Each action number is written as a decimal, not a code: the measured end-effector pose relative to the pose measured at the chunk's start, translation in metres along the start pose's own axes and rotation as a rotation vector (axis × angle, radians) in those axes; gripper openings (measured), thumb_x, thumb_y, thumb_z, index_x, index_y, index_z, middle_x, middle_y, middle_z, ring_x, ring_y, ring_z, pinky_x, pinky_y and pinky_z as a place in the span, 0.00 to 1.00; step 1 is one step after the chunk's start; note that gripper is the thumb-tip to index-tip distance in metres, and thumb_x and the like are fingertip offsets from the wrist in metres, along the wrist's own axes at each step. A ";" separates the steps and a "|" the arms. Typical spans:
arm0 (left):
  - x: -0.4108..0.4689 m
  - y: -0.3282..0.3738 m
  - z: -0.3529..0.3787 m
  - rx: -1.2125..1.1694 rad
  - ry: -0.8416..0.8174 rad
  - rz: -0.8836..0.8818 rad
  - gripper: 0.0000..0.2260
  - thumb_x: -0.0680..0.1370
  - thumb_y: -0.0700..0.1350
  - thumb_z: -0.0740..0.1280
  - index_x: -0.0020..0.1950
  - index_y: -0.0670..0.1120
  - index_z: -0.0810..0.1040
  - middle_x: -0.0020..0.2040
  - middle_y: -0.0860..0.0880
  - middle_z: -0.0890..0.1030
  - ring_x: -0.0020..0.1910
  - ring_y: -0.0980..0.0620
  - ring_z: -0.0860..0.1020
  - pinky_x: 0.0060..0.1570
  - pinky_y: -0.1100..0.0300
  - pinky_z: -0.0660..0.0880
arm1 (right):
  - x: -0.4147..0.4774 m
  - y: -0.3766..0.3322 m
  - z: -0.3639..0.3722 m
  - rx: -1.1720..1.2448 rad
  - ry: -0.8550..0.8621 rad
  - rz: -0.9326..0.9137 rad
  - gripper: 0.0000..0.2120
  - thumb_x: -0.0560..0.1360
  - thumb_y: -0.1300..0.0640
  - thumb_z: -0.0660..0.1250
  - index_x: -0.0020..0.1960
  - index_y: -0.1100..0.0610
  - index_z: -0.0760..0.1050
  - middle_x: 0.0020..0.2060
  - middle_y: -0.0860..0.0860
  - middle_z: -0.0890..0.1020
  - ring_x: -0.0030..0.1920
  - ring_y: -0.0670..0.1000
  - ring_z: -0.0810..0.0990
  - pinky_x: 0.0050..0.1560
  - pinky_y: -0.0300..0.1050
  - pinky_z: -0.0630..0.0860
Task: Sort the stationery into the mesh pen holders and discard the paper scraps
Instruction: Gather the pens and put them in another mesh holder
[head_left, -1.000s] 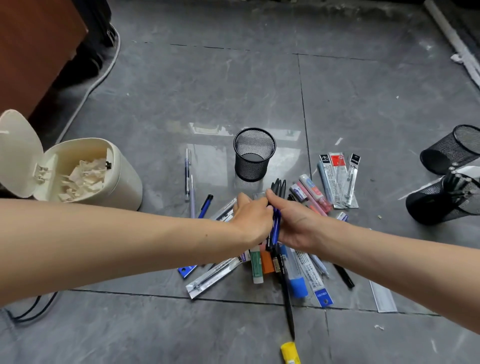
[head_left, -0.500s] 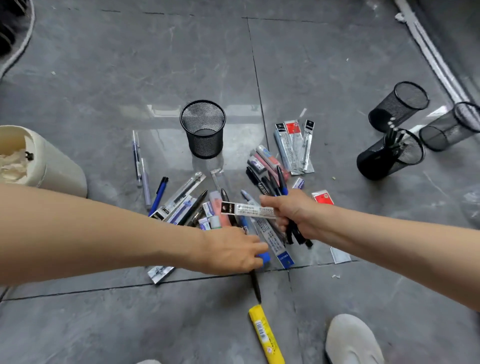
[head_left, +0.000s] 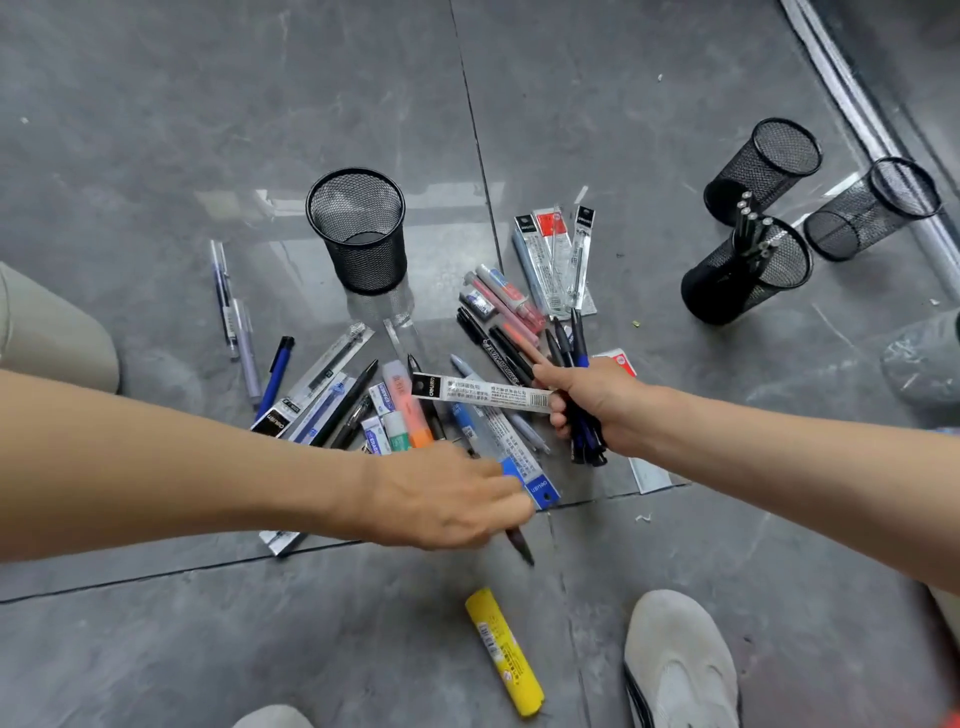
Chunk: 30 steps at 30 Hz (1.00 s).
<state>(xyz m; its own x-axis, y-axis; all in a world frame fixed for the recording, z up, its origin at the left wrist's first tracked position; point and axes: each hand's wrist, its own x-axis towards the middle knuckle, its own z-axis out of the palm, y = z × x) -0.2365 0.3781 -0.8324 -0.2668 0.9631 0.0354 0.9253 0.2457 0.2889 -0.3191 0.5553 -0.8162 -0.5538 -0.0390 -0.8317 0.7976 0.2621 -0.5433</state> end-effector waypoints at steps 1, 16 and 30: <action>-0.004 -0.002 -0.004 -0.128 0.032 -0.123 0.04 0.78 0.43 0.55 0.48 0.43 0.65 0.40 0.45 0.74 0.35 0.47 0.71 0.31 0.54 0.69 | 0.000 0.000 0.001 -0.019 0.001 0.004 0.09 0.78 0.57 0.64 0.42 0.60 0.72 0.16 0.48 0.67 0.16 0.46 0.64 0.20 0.35 0.64; 0.008 -0.030 -0.032 -1.543 0.621 -1.454 0.14 0.83 0.49 0.53 0.44 0.42 0.68 0.33 0.40 0.80 0.18 0.52 0.70 0.20 0.65 0.69 | -0.009 -0.005 0.026 -0.064 -0.243 -0.086 0.09 0.78 0.56 0.64 0.43 0.61 0.74 0.21 0.51 0.74 0.22 0.48 0.75 0.23 0.37 0.73; 0.017 -0.030 -0.038 -1.689 0.222 -1.231 0.12 0.79 0.46 0.64 0.49 0.36 0.78 0.39 0.42 0.81 0.35 0.51 0.81 0.37 0.64 0.79 | -0.007 0.002 0.021 -0.090 -0.334 -0.036 0.07 0.78 0.55 0.65 0.44 0.58 0.73 0.28 0.55 0.78 0.22 0.48 0.73 0.21 0.36 0.69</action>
<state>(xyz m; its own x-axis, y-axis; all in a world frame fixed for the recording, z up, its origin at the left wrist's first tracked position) -0.2793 0.3832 -0.8045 -0.5435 0.3613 -0.7577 -0.7655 0.1571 0.6240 -0.3084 0.5362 -0.8140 -0.4605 -0.3591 -0.8118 0.7465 0.3380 -0.5731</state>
